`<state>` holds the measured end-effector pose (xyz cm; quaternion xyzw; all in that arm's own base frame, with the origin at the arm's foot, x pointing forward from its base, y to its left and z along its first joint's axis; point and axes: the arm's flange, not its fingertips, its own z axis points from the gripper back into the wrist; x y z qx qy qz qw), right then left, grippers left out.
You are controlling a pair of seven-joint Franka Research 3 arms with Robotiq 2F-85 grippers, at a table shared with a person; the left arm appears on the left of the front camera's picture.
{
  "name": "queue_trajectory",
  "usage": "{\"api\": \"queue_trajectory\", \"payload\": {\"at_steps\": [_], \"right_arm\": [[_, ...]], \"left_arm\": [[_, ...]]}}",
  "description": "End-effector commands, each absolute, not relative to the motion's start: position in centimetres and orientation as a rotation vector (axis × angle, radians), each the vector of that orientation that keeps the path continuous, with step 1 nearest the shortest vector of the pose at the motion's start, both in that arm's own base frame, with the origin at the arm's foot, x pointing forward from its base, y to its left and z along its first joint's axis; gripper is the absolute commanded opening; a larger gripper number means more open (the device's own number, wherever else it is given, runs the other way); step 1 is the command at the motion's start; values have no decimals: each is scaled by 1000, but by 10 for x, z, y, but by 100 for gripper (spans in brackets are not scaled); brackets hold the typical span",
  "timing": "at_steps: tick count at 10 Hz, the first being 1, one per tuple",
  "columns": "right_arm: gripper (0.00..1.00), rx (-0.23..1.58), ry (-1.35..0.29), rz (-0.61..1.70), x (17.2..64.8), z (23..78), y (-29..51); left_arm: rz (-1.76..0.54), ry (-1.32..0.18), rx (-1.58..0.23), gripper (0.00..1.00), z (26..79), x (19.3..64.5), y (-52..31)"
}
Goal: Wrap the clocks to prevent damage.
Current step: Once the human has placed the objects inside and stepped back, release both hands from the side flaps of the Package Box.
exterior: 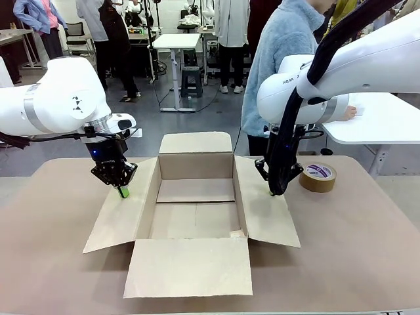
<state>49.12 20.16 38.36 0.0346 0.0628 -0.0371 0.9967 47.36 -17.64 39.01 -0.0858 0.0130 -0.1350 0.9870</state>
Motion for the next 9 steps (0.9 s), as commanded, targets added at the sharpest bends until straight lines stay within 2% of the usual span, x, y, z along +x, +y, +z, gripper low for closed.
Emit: {"api": "queue_trajectory", "payload": {"at_steps": [1,9], "right_arm": [[0,69,126,-80,491,385,203],[0,69,126,-80,491,385,203]], "left_arm": [[-272,28,-169,0,389,472,-176],[-272,28,-169,0,389,472,-176]]}}
